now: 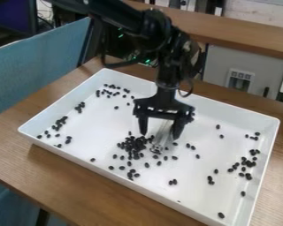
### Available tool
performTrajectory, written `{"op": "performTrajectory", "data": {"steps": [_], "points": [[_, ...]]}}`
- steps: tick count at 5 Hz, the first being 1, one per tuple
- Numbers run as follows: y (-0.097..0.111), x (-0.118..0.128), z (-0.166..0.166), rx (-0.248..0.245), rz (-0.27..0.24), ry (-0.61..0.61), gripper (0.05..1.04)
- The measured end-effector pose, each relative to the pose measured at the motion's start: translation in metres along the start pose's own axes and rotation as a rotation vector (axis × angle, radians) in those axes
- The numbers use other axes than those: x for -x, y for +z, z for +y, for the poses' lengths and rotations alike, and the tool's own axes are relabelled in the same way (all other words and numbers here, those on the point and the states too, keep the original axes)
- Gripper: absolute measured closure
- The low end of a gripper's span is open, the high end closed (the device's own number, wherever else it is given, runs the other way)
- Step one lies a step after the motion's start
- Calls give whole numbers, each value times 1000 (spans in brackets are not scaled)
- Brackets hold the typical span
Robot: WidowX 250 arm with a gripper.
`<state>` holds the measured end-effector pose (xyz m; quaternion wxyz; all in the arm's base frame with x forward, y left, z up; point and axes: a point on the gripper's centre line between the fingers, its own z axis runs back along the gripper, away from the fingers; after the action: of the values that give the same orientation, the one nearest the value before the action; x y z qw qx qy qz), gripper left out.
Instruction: Sweep into pile
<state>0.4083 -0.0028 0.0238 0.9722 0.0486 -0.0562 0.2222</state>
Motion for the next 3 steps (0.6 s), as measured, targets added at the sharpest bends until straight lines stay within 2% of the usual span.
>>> {"op": "performTrajectory", "data": {"steps": [1,3], "points": [[-6,-4,0,19,16,-9,127],[-6,-3,-1,27,16,-46,670]]}}
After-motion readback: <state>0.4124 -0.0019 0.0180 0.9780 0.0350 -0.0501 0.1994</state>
